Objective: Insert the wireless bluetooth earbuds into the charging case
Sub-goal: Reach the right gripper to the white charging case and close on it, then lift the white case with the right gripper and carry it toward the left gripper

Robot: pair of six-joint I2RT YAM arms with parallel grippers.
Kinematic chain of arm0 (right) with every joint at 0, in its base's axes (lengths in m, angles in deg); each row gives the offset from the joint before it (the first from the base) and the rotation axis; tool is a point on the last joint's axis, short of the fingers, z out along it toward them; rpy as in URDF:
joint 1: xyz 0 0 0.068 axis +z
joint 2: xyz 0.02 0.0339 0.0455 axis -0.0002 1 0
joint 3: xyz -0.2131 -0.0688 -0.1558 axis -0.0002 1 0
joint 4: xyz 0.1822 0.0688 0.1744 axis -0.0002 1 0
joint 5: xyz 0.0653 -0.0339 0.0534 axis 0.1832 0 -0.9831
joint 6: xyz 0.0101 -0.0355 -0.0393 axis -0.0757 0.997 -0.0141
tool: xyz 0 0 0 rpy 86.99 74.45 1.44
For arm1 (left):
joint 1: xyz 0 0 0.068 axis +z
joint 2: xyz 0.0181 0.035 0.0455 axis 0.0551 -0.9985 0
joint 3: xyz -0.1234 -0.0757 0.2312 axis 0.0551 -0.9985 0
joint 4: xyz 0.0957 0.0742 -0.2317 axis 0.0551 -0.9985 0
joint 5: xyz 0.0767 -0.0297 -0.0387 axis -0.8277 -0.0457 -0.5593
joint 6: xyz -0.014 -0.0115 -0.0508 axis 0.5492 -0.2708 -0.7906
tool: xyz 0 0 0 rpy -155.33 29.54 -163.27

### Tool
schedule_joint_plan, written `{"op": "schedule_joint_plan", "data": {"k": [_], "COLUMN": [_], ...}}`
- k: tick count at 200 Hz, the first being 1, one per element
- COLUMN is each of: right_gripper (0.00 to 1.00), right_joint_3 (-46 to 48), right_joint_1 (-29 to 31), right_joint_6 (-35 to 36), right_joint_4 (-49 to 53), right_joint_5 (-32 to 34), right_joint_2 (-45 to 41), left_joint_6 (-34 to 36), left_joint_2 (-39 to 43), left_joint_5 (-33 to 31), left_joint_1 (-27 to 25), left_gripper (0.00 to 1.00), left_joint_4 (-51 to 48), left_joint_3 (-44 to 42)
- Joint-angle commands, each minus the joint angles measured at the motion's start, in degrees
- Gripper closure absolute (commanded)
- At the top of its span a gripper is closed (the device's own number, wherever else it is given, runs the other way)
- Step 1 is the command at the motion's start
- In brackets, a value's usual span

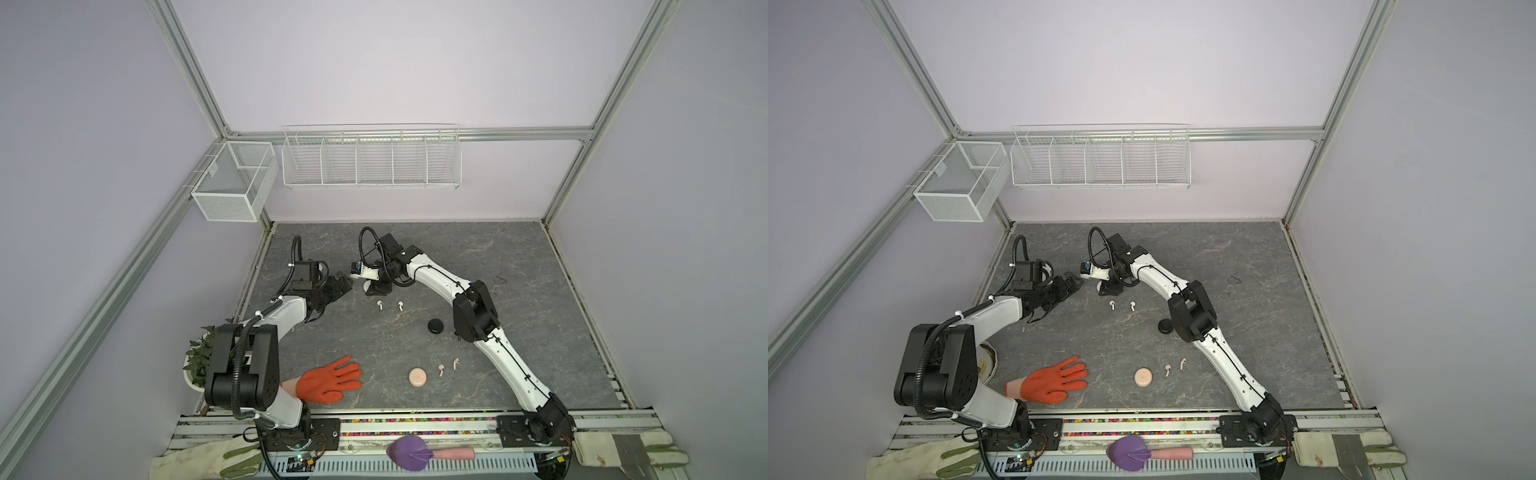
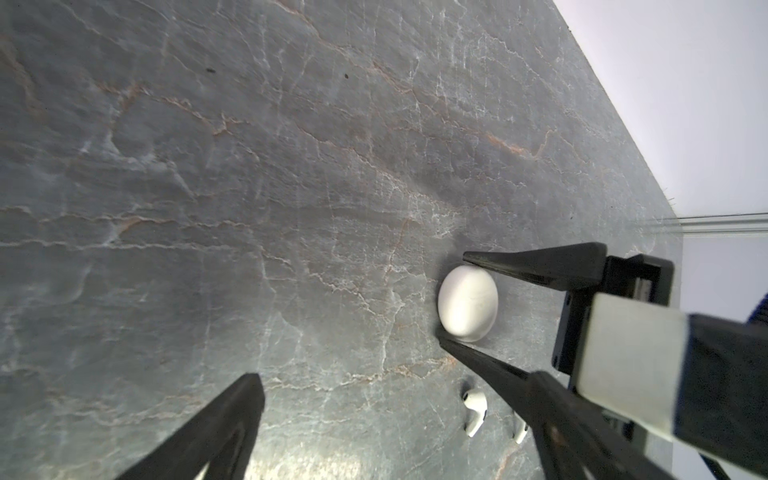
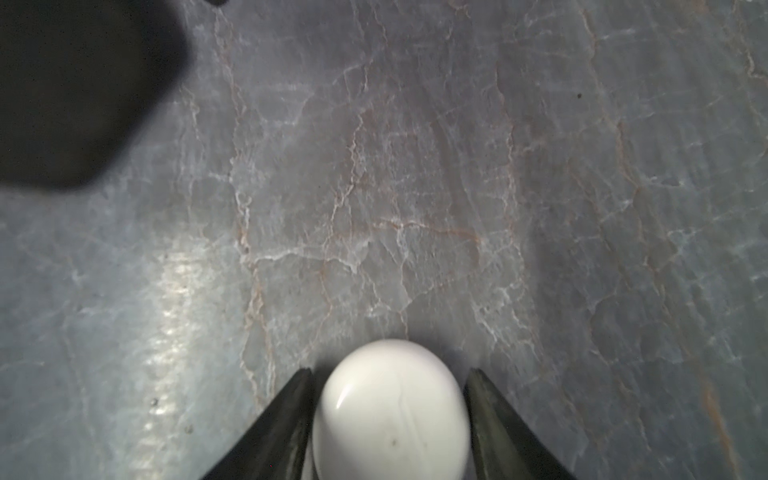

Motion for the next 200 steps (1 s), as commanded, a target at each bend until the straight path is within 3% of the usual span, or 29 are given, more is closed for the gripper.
{"op": "schedule_joint_plan", "data": {"k": [1, 68, 151, 171, 200], "right_gripper": [0.42, 0.47, 0.63, 0.65, 0.66], "right_joint_3": [-0.9, -0.6, 1.2, 6.6, 24.3], "right_joint_1": [-0.1, 0.5, 1.5, 1.8, 3.3], "right_joint_6": [0.8, -1.3, -5.6, -6.5, -7.6], "right_joint_4": [2.4, 4.1, 2.1, 0.4, -7.3], "right_joint_5": [0.6, -0.3, 1.2, 1.9, 2.8], "right_joint_2": [0.9, -0.8, -7.3, -12.6, -24.6], "left_joint_6": [-0.4, -0.6, -2.3, -2.8, -2.9], "left_joint_2": [2.3, 6.0, 15.0, 18.6, 24.6], "left_joint_5": [0.1, -0.6, -0.1, 0.1, -0.6], "left_joint_1": [0.4, 0.7, 1.6, 1.6, 1.6], "left_gripper": [0.01, 0.01, 0.01, 0.01, 0.01], "left_joint_4": [-0.6, -1.0, -2.0, -2.9, -6.2], "left_joint_3": [-0.7, -2.7, -10.2, -12.1, -14.2]}}
